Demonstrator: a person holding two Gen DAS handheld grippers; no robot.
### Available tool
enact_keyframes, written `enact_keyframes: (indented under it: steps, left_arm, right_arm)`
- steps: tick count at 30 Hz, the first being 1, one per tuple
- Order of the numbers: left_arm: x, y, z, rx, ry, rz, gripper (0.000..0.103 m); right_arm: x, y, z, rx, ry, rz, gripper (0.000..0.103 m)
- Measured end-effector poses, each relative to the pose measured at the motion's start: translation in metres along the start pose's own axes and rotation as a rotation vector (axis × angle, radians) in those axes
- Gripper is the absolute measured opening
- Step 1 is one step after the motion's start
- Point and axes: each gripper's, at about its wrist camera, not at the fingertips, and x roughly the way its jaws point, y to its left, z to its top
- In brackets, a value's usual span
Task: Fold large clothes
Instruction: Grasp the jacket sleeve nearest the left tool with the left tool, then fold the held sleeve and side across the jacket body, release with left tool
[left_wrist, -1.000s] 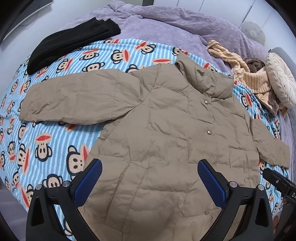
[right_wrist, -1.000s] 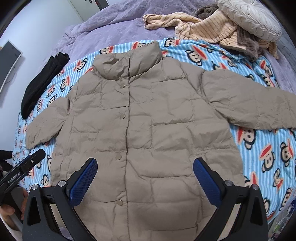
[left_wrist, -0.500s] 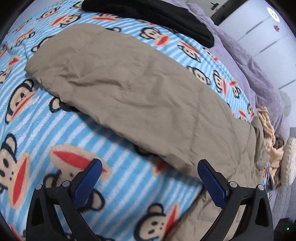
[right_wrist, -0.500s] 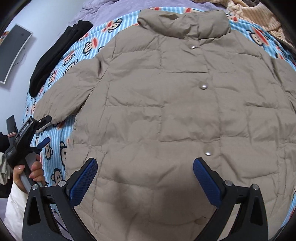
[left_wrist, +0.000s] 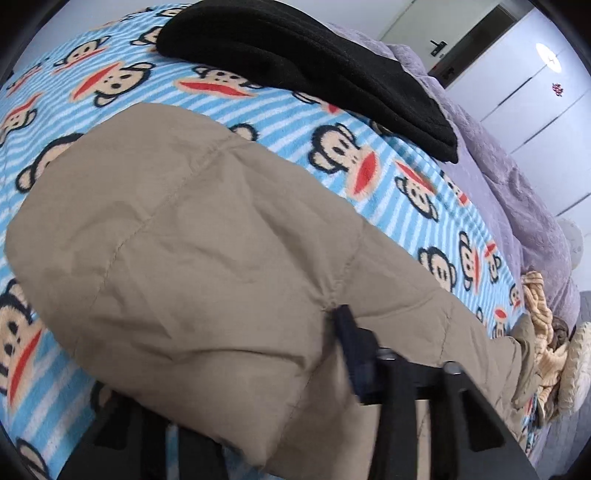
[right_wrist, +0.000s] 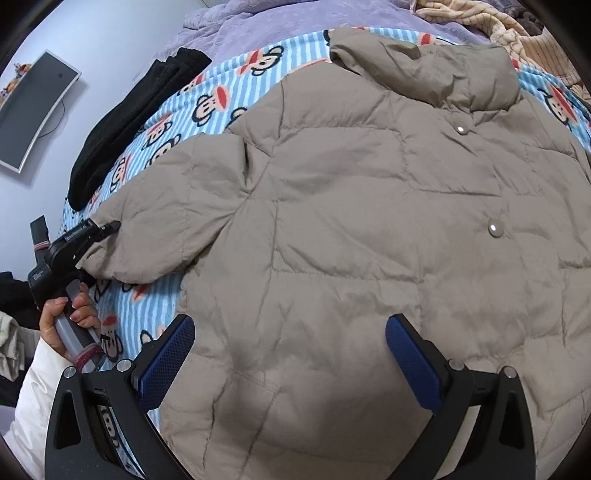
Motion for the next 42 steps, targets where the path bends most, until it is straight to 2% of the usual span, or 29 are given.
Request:
enact_keyframes:
  steps: [1,5,6,7,8,9,11,16,19,22,26,31,34,37,40,42]
  left_arm:
    - [-0.003,0.002,0.002,0.001,0.005,-0.032,0.013]
    - [-0.030,-0.014,0.006,0.115,-0.056,-0.010,0.013]
    - [-0.039,-0.021,0.005,0.153,-0.077,-0.008,0.013]
    - [-0.048,-0.028,0.005,0.186,-0.096,-0.009,0.013]
    - [-0.057,-0.036,0.005,0.221,-0.116,-0.013,0.013]
    - [-0.065,-0.043,0.004,0.251,-0.132,-0.016,0.013]
    - [-0.081,-0.058,0.001,0.311,-0.165,-0.027,0.013]
    - [-0.110,-0.104,-0.011,0.445,-0.212,-0.085,0.013]
    - [-0.116,-0.144,-0.030,0.528,-0.223,-0.126,0.013]
    - [-0.123,-0.192,-0.053,0.608,-0.232,-0.173,0.013]
    - [-0.128,-0.265,-0.099,0.719,-0.217,-0.265,0.013]
    - [-0.098,-0.349,-0.178,0.802,-0.074,-0.362,0.013]
    - [-0.064,-0.386,-0.237,0.878,0.031,-0.350,0.013]
    - [-0.029,-0.398,-0.288,0.935,0.113,-0.297,0.013]
    - [-0.004,-0.395,-0.319,0.983,0.160,-0.214,0.013]
    - [0.005,-0.385,-0.325,1.003,0.163,-0.174,0.013]
  right_arm:
    - [0.001,0.005,0.004,-0.008,-0.013,0.005,0.103]
    - [0.004,0.024,0.026,-0.012,-0.077,0.017,0.100]
    - [0.007,0.028,0.031,-0.006,-0.088,0.034,0.083]
    - [0.012,0.033,0.037,0.001,-0.086,0.045,0.046]
    - [0.019,0.036,0.042,0.010,-0.070,0.054,0.030]
    - [0.029,0.040,0.047,0.033,-0.046,0.074,0.020]
    - [0.044,0.046,0.054,0.059,-0.033,0.124,0.019]
    - [0.090,0.059,0.053,0.039,0.053,0.161,0.018]
    - [0.094,0.054,0.048,0.038,0.076,0.184,0.018]
    - [0.080,0.038,0.042,0.040,0.094,0.228,0.019]
    - [0.039,-0.007,0.033,0.047,0.057,0.201,0.019]
    - [-0.025,-0.097,0.022,0.134,-0.031,0.073,0.019]
    - [-0.055,-0.152,0.012,0.205,-0.074,-0.011,0.019]
    - [-0.066,-0.190,0.002,0.263,-0.084,-0.050,0.019]
    - [-0.066,-0.210,-0.006,0.296,-0.082,-0.060,0.019]
    - [-0.065,-0.218,-0.009,0.306,-0.083,-0.049,0.019]
